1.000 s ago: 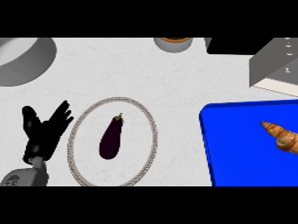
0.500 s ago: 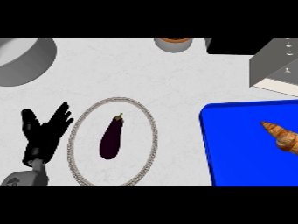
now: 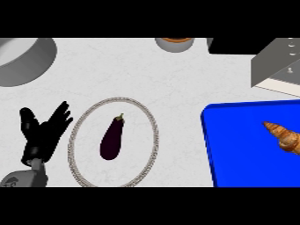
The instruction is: Pick the sweet potato from the tray and place it in the tiered shelf
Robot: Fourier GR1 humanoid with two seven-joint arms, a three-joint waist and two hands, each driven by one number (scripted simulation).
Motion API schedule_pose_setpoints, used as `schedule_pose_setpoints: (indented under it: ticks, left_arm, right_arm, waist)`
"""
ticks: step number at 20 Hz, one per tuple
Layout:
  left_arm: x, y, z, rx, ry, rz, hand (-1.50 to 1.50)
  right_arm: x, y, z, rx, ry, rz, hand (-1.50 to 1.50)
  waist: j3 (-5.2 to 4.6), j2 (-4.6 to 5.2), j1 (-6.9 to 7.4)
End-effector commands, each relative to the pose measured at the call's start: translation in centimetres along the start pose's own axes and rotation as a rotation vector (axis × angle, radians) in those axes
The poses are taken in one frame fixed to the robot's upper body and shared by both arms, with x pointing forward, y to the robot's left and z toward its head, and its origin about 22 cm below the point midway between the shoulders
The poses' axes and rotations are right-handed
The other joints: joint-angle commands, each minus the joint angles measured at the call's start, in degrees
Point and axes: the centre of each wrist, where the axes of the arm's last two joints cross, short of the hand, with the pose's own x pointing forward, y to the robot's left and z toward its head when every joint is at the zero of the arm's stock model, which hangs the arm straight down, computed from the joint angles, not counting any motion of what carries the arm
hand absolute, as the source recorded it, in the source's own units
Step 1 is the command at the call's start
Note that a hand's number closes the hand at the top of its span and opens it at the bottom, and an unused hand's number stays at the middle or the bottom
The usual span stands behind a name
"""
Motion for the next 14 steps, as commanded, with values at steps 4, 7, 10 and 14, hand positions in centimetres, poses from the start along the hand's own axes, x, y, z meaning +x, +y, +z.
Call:
schedule_pose_setpoints:
  ticks: [4,7,10,14]
  left_arm:
    - [-0.1,0.7,-0.6,0.002,-0.011,0.018,0.0]
    - [-0.7,1.1,0.1,-0.003,0.014,-0.006,0.0]
    - [-1.1,-0.3,0.9,0.009,0.012,0.003,0.0]
    - [-0.6,2.1,0.2,0.017,0.015,0.004,0.0]
  right_arm:
    - [0.4,-6.6,1.0,-0.196,0.062,-0.102,-1.5]
    - [-1.3,-9.6,2.2,-0.188,0.065,-0.127,-1.5]
    - [-1.0,-12.0,2.9,-0.17,0.091,-0.101,-1.5]
    - [-0.3,-14.4,3.7,-0.132,0.064,-0.137,-1.5]
  waist:
    - [-0.02,0.22,-0.56]
    - [0.18,0.18,-0.8]
    - [0.25,0.08,-0.38]
    - [0.22,0.12,-1.18]
